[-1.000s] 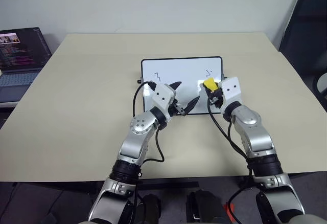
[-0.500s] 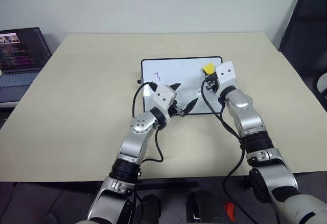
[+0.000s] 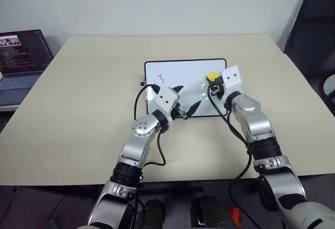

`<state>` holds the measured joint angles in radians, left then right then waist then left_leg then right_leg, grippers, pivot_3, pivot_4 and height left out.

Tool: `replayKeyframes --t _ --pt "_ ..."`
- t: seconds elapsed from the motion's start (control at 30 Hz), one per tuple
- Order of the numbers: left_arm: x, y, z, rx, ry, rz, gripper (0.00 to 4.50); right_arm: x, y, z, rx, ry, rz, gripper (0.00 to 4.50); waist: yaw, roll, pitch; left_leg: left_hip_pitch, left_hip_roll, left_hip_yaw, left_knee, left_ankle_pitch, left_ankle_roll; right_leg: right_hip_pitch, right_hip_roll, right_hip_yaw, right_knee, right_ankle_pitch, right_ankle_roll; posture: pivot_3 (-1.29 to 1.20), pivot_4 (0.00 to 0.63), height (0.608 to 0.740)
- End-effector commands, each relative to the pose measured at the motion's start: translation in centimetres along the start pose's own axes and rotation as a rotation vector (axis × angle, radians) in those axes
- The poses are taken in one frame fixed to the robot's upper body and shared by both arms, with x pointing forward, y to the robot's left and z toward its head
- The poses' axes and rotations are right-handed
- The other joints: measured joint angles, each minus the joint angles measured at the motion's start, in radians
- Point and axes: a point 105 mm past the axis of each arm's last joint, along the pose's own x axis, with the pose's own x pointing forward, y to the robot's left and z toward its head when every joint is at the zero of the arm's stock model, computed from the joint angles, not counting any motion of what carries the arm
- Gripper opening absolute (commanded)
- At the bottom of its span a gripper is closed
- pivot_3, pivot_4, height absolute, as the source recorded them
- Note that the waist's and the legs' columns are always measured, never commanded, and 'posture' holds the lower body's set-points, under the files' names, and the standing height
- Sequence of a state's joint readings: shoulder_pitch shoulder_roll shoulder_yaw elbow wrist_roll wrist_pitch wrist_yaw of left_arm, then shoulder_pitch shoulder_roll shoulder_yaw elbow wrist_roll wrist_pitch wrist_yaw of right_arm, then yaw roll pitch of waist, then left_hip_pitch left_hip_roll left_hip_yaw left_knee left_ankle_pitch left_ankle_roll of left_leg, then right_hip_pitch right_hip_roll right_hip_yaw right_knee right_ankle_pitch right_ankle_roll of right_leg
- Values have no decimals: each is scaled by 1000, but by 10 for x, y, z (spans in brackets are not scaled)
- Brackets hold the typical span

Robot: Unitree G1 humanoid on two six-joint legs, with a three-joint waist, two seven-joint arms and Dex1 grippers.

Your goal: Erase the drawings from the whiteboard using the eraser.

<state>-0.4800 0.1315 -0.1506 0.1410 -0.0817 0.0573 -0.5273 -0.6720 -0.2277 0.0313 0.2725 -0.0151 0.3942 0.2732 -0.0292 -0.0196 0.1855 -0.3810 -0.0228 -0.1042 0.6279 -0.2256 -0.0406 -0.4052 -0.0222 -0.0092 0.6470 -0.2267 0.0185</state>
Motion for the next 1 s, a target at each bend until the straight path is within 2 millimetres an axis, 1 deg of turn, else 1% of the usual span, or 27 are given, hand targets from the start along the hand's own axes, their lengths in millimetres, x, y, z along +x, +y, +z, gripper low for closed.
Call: replayKeyframes --t 0.03,0.17,0.23,0.33,0.47,0.57,0.63,0.7,0.83,0.9,1.0 --pt "0 -2 9 17 -37 6 4500 -8 1 -29 39 122 3 1291 0 0 0 0 0 0 0 0 0 0 0 0 0 0 0 0 150 740" --pt "0 -3 8 14 -37 5 4500 -8 -1 -26 41 122 -7 1291 0 0 0 0 0 0 1 0 1 0 0 0 0 0 0 0 150 740" --pt "0 -3 9 14 -37 4 4500 -3 -6 -19 43 102 -28 1291 0 0 0 0 0 0 1 1 1 0 0 0 0 0 0 0 150 740" --pt "1 -2 9 16 -38 3 4500 7 -15 -3 43 55 -63 1291 -4 0 0 1 0 2 1 1 1 0 0 0 0 0 0 0 150 740" --pt "1 -3 9 14 -38 -2 4500 18 -22 15 22 -10 -85 1291 -2 0 0 1 0 2 1 2 4 0 0 0 -1 0 0 0 150 740" --pt "1 -4 9 13 -39 -6 4500 22 -25 21 15 -35 -96 1291 -3 0 0 0 0 3 1 2 4 0 1 0 -1 1 0 0 150 740" --pt "1 -3 9 13 -38 -3 4500 23 -26 20 12 -30 -104 1291 -3 0 0 0 0 3 0 2 4 0 1 1 -1 1 0 0 150 740" --pt "1 -2 9 14 -38 1 4500 22 -26 14 16 -11 -104 1291 -2 0 0 0 0 2 0 2 4 0 0 1 -1 1 0 0 150 740" --pt "-1 -2 9 15 -36 4 4500 18 -18 0 20 38 -73 1291 -2 0 0 -1 0 2 -1 2 4 0 0 1 -1 1 0 0 150 740" --pt "-2 -2 9 15 -34 5 4500 14 -14 -10 24 74 -57 1291 -2 0 0 0 0 1 -1 2 4 0 0 0 -1 1 0 0 150 740" --pt "-3 -1 8 16 -32 11 4500 1 -4 -29 37 137 -25 1291 -1 0 0 0 0 1 0 2 4 0 0 0 -1 1 0 0 150 740"
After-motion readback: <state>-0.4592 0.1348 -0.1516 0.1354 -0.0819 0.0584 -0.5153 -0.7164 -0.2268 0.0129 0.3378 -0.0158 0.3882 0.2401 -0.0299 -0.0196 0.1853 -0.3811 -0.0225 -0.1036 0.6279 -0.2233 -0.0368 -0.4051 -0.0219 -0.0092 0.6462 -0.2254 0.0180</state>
